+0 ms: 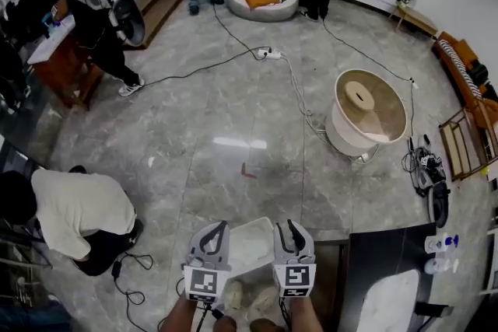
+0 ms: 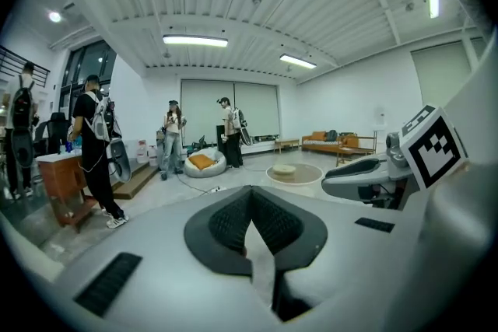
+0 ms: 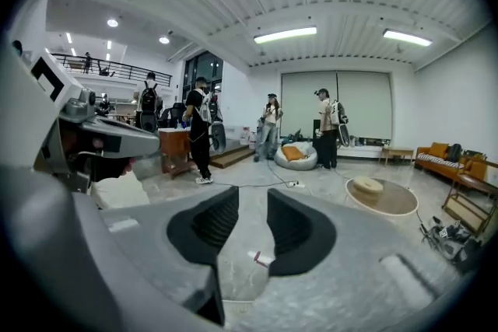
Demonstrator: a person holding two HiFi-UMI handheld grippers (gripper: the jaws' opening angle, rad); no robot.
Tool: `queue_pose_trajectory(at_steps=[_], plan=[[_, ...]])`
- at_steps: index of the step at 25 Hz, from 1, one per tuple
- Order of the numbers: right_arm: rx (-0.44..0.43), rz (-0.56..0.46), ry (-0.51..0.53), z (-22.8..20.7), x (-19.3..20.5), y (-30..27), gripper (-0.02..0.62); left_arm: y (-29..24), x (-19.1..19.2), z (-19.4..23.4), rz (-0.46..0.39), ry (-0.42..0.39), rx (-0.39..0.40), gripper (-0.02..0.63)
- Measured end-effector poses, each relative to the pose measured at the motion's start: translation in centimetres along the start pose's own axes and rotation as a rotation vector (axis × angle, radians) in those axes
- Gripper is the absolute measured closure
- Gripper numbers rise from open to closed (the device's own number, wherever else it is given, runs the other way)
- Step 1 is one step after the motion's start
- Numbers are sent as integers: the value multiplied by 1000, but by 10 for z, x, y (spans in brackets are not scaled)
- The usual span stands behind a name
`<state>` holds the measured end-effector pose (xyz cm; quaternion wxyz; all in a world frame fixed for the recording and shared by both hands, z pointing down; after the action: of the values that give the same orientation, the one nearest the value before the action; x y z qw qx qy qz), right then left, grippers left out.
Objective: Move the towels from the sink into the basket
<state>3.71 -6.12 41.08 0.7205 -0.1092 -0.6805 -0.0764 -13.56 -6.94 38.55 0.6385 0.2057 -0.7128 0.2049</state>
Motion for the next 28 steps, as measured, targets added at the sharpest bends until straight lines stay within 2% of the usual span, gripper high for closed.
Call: queue_pose_trajectory(at_steps=[5,7,9,12,18,28], plan=[[70,-71,15,-27,-81,35,531,8,-84,-27,-42,56,13,597],[100,-91,25,-37,-109,49,595,11,-107,-36,-56,22,49,597],[118,-104,31,-44,-133,63,595,14,-125,-41,-70,-32,91,597],[144,-105,35,-50,-157,89,595,22,-152,-51,-89,-49,116,597],[186,-131,26,-44,-190,148,595,54,-178,-73,-94,-53,147,597],[237,-172,39,-32,-212,214,595,94,-202,-94,-127,-73,184,597]])
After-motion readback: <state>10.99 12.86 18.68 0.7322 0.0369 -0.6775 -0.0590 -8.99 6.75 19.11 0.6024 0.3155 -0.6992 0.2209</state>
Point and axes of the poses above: the fingertips, and each gripper's own axes: y backward along the fingers, z to its left, x out of its underside, the point moved 4 cm from there along y, backward along the fingers, and after that the axes turned 15 degrees about -z, right-handed, at the moved point
